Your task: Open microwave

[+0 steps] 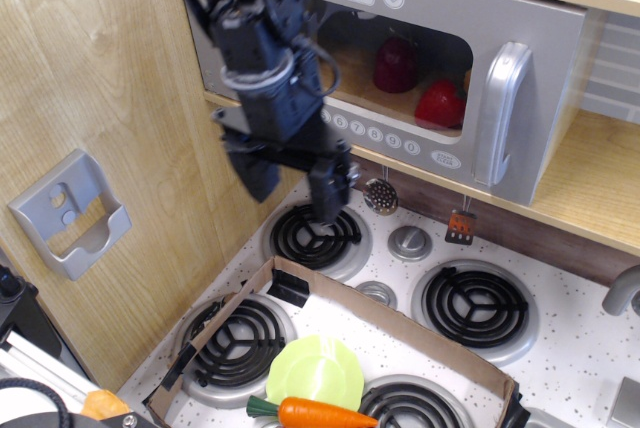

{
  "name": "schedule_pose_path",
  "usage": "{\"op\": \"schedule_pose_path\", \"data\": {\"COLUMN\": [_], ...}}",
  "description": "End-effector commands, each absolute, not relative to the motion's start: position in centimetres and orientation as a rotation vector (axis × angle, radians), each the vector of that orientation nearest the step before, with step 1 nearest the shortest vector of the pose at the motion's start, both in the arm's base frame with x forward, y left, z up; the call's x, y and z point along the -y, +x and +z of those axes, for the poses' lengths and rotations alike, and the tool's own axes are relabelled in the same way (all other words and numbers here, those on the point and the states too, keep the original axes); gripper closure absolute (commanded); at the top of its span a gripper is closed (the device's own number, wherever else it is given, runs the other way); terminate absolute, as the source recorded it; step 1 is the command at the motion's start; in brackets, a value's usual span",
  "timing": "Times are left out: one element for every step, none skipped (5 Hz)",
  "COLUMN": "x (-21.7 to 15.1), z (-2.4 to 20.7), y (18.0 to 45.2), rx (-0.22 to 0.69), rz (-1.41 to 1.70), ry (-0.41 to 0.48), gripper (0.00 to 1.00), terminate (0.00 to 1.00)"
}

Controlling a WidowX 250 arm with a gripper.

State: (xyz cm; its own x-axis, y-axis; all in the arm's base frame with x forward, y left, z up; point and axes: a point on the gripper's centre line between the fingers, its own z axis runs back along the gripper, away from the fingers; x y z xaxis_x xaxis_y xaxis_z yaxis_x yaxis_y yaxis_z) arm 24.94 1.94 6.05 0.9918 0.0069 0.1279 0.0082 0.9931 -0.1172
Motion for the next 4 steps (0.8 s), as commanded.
{"op": "schedule_pose_path", "data": {"x": [2.3, 4.2, 6.1, 6.8], "z": [10.1, 11.0, 11.5, 11.0], "y": [28.0, 28.6, 29.1, 29.4], "rx": [0.150, 0.173, 0.219, 0.295], "rz": [-0.053, -0.033, 0.017, -0.011], "ry": [-0.113, -0.104, -0.075, -0.051], "gripper": [0.00, 0.00, 0.00, 0.00], "terminate": [0.00, 0.00, 0.00, 0.00]}}
